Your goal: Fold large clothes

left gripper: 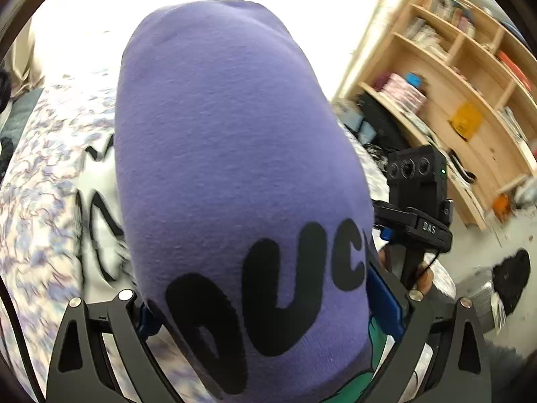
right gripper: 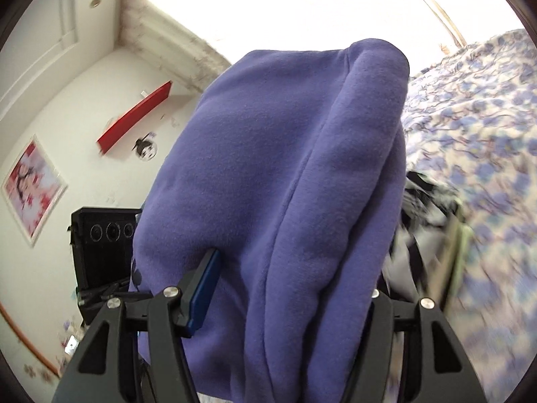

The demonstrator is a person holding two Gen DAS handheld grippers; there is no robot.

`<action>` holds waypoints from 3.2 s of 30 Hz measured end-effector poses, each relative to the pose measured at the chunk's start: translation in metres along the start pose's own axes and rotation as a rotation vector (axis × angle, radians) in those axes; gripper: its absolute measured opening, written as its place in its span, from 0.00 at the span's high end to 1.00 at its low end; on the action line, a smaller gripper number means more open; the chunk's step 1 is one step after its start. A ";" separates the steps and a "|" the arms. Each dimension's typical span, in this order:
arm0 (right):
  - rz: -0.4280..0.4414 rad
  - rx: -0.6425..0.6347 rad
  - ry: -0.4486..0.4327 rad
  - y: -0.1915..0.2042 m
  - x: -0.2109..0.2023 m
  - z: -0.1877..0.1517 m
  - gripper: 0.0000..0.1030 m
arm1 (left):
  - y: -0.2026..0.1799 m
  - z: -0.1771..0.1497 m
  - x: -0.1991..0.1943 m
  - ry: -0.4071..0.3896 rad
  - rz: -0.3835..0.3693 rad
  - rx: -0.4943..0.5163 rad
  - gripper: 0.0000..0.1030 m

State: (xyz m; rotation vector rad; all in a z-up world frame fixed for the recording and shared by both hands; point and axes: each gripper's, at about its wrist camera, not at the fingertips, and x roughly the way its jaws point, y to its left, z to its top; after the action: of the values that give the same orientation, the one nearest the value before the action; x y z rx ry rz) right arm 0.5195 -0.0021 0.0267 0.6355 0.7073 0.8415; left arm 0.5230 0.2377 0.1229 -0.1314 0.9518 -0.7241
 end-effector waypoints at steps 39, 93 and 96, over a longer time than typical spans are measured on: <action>-0.531 -0.204 0.221 0.006 0.057 -0.057 0.94 | 0.034 -0.043 0.014 -0.146 0.485 -0.086 0.77; -0.845 -0.238 -0.083 0.164 -0.343 -0.346 0.45 | -0.362 -0.405 -0.054 -0.299 0.528 -0.130 0.01; -0.853 -0.210 -0.069 0.154 -0.341 -0.364 0.45 | -0.358 -0.424 -0.039 -0.275 0.529 -0.174 0.01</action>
State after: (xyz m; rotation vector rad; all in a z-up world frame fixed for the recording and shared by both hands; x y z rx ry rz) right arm 0.0124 -0.1266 0.0215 0.1297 0.7252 0.0960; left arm -0.0036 0.0753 0.0452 -0.1210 0.7378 -0.1288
